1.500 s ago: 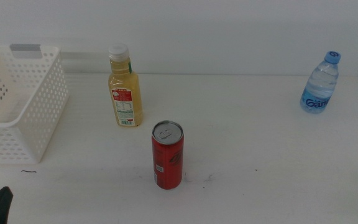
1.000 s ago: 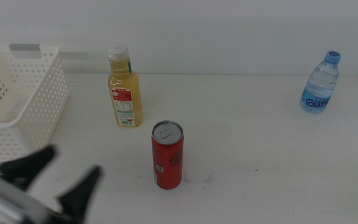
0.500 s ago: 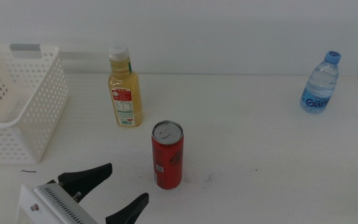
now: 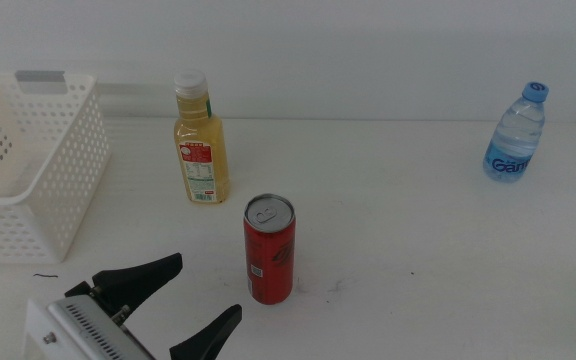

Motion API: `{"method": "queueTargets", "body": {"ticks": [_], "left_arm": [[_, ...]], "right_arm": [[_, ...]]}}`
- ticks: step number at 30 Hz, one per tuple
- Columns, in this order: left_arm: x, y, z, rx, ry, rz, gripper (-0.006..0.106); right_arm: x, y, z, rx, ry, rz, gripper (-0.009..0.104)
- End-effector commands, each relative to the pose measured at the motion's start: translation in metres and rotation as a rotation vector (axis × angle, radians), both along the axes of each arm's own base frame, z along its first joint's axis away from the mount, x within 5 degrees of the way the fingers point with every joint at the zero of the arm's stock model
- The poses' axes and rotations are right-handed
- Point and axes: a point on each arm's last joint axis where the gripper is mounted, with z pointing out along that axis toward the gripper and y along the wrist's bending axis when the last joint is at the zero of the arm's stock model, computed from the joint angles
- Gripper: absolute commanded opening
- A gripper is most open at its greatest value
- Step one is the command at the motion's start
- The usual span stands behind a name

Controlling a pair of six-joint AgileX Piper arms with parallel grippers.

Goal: Use arms to grab the bottles and put them into the dustbin to the left of the table.

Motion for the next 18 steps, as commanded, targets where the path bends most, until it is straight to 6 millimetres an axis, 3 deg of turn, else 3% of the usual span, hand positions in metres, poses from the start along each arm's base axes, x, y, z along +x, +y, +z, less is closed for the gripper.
{"method": "queueTargets", "body": {"ticks": [1, 10, 18], "left_arm": [[0.0, -0.001, -0.001, 0.006, 0.011, -0.003, 0.094], [0.032, -0.024, 0.003, 0.037, 0.042, 0.0, 0.094], [0.06, -0.045, -0.007, 0.025, 0.083, 0.001, 0.094]], "right_arm": [[0.0, 0.0, 0.0, -0.011, -0.013, -0.006, 0.088], [0.0, 0.0, 0.0, -0.011, -0.013, -0.006, 0.088], [0.0, 0.0, 0.0, -0.011, -0.013, -0.006, 0.088]]}}
